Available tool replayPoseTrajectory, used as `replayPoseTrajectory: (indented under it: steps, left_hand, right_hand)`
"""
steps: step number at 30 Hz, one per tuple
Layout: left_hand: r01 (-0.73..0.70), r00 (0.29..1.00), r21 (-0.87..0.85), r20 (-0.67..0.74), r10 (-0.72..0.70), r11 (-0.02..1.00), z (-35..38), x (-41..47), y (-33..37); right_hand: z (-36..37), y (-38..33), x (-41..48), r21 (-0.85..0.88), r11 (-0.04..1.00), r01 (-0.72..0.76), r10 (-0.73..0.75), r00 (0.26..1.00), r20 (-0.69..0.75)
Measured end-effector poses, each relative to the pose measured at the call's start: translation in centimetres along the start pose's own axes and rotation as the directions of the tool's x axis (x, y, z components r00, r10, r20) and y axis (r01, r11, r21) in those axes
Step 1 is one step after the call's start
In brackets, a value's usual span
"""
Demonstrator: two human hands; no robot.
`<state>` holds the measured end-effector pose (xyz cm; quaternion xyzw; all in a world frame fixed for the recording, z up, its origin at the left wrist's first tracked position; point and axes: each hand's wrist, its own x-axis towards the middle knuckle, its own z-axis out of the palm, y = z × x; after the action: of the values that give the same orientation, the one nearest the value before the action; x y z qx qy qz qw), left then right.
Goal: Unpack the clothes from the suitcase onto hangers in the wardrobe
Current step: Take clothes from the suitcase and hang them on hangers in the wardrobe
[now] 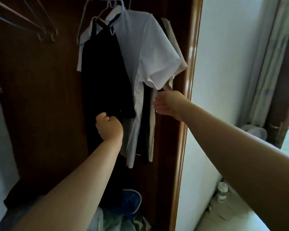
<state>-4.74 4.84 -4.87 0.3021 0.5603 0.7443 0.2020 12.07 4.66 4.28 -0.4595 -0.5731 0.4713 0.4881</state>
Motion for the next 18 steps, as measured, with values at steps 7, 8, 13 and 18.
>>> replayPoseTrajectory:
  steps: [7,8,13,18]
  left_hand:
    - [0.121,0.987,0.053,0.095,-0.126,0.991,3.3,-12.8,-4.4]
    - [0.140,0.983,0.066,0.109,-0.147,0.988,3.7,-14.4,-5.2]
    - [0.239,0.943,0.138,0.203,-0.264,0.961,5.3,-23.7,-11.3]
    - [0.352,0.865,0.266,0.274,-0.421,0.897,5.7,-31.8,-18.4]
  right_hand:
    - [-11.6,9.7,-6.0,-0.069,0.979,-0.190,0.184,0.979,-0.085]
    - [-13.2,11.2,-7.0,-0.071,0.975,-0.210,0.203,0.975,-0.093]
    - [-21.4,20.2,-12.1,-0.046,0.929,-0.366,0.356,0.922,-0.150]
    - [-27.5,29.1,-16.9,-0.034,0.838,-0.545,0.521,0.817,-0.246]
